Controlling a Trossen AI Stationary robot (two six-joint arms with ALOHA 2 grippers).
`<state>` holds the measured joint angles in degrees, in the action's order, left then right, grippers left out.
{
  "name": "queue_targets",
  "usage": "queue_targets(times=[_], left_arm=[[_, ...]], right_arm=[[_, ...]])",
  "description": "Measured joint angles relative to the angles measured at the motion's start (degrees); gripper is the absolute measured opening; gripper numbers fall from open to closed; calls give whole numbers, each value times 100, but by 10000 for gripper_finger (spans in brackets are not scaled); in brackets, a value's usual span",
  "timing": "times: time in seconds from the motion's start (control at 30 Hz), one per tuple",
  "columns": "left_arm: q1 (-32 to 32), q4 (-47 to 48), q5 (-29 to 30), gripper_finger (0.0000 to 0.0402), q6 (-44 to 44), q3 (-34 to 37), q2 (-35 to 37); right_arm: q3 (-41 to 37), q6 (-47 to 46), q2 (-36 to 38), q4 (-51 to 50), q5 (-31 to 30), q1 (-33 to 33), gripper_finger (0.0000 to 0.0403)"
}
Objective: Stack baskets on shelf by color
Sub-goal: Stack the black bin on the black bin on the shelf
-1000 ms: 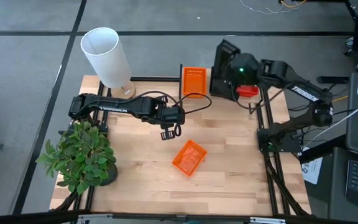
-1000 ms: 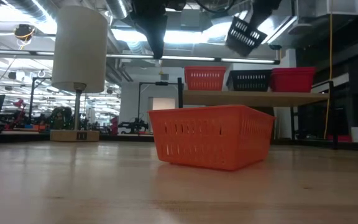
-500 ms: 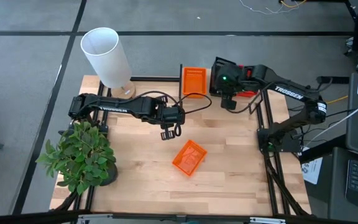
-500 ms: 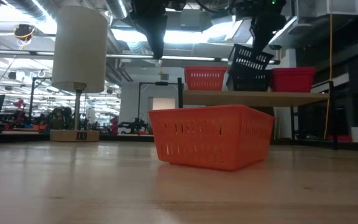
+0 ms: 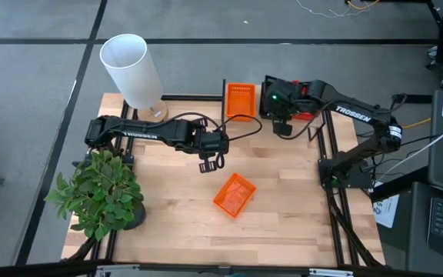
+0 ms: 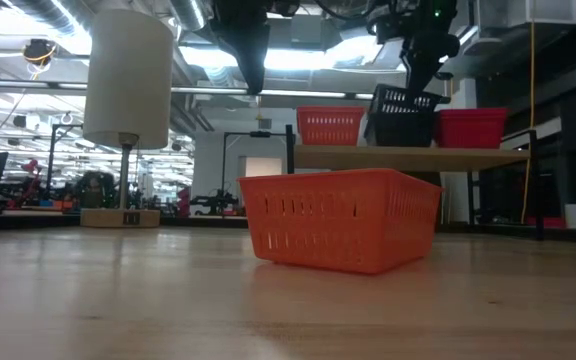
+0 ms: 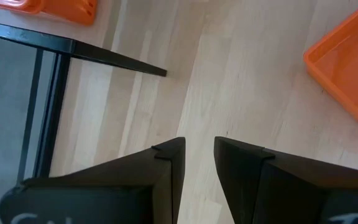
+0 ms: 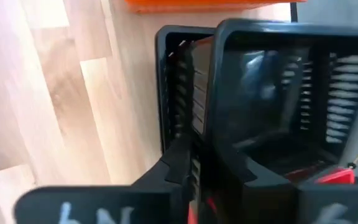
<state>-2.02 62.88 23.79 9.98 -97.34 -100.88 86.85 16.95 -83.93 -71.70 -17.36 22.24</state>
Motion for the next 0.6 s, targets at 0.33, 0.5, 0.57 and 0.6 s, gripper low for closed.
queue_targets(times=[0.33, 0.5, 0.57, 0.6], left_arm=[[0, 1, 0, 78, -1, 0, 0], [0, 1, 2, 78, 0, -2, 2], [0, 1, 2, 78, 0, -2, 0], [0, 1, 2, 78, 0, -2, 0]], right_arm=[[37, 135, -12, 152, -101, 0, 111], [530, -14, 39, -84, 0, -104, 121], [696, -177, 57, -174, 3, -125, 122], [739, -218, 59, -258, -19, -126, 122]])
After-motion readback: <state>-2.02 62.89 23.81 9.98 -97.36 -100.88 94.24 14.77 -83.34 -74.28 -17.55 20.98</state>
